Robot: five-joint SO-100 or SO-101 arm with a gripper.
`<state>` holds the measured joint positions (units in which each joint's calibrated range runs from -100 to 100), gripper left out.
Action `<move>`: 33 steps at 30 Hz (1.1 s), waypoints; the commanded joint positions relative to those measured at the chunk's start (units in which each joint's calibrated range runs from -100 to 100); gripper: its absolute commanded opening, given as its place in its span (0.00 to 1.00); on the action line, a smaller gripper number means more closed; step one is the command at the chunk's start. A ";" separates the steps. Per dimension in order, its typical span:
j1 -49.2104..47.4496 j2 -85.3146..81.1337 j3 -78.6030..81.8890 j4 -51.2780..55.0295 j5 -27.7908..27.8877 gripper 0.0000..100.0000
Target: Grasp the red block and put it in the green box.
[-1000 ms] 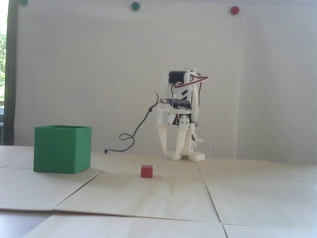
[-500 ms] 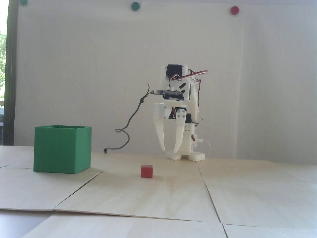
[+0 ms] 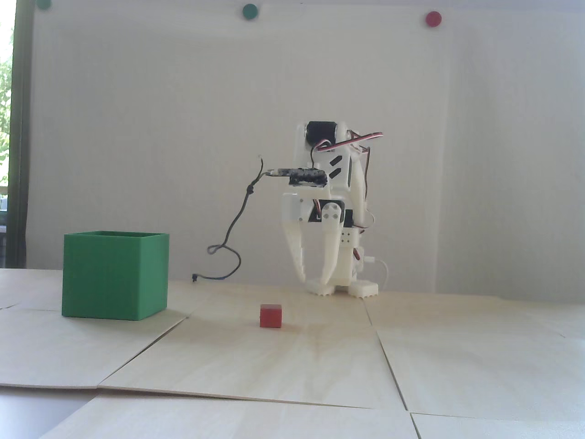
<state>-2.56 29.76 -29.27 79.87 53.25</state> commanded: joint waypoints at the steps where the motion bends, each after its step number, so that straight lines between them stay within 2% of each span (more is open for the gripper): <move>1: 3.00 -1.30 -5.06 -1.11 -0.15 0.09; 18: 6.94 -1.22 -4.89 -1.11 -0.15 0.09; 26: 7.91 3.99 -7.99 -1.37 -0.20 0.10; 32: 7.10 4.23 -8.88 -1.37 -0.20 0.11; 33: 7.10 4.23 -8.88 -1.45 -0.20 0.15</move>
<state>5.01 35.57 -33.84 79.87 53.20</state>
